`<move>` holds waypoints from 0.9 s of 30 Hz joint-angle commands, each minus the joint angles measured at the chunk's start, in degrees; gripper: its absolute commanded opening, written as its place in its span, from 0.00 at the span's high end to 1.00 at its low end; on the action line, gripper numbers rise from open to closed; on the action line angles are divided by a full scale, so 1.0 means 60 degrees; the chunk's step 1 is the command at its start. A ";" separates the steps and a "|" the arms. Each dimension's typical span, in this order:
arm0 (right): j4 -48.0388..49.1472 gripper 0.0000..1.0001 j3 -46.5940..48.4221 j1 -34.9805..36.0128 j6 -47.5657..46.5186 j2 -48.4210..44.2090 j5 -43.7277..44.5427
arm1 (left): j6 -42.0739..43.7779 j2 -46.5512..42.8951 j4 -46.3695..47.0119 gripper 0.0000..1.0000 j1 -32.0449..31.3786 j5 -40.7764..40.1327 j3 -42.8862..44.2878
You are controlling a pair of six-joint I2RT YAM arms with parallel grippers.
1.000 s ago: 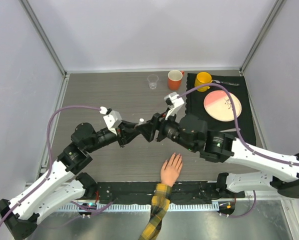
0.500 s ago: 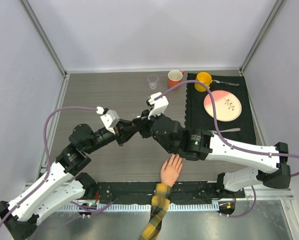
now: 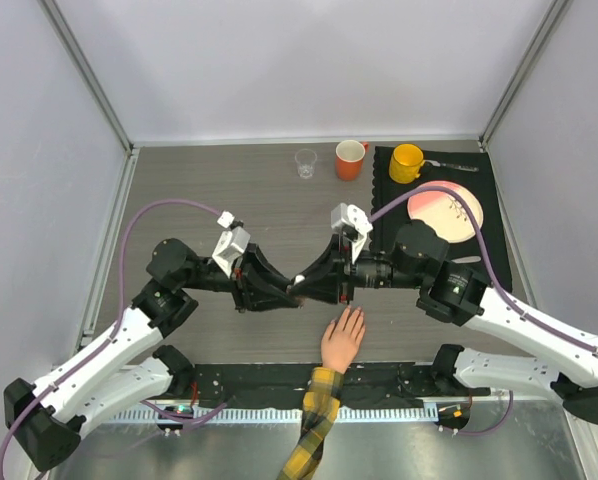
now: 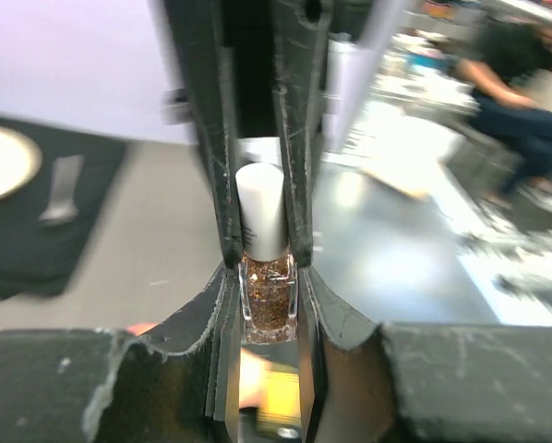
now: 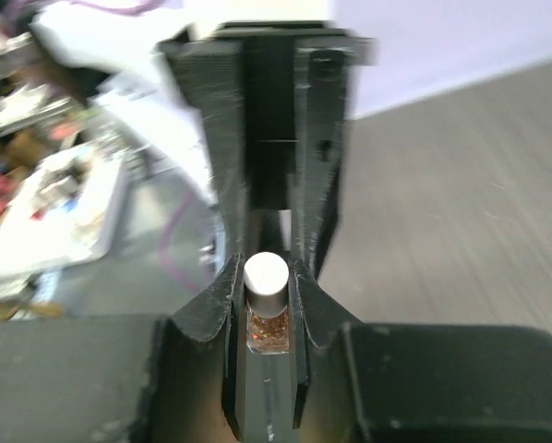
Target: Paint the nails
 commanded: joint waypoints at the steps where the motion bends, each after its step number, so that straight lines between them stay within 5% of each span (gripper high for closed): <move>1: 0.1716 0.99 -0.0335 0.0116 0.0693 -0.0025 -0.2833 | -0.0430 0.0119 0.1891 1.00 -0.0286 0.2743 0.0207; 6: 0.0956 0.94 -0.0159 0.0116 0.0487 -0.0186 -0.1239 | 0.1039 -0.0246 -0.0115 1.00 -0.0286 0.1909 0.0369; 7: 0.0634 0.84 -0.0072 0.0116 0.0516 -0.0230 -0.0075 | 0.1346 -0.0305 -0.0439 1.00 -0.0286 0.1617 0.0442; 8: 0.0399 0.62 0.0132 0.0116 0.0574 -0.0274 0.0560 | 0.2001 -0.0378 -0.0819 1.00 -0.0286 0.1324 0.0515; 14: -0.0554 0.33 0.0588 0.0130 0.1584 -0.0684 0.3845 | 0.3471 -0.0935 -0.2858 1.00 -0.0286 -0.2030 0.0647; 19: -0.1288 0.25 0.1144 0.0655 0.1805 -0.0421 0.5266 | 0.3605 -0.1228 -0.2962 1.00 -0.0286 -0.3541 0.0560; 27: -0.2005 0.27 0.2447 0.2560 0.1278 0.1042 0.9188 | 0.3532 -0.1287 -0.3079 1.00 -0.0286 -0.4860 0.0545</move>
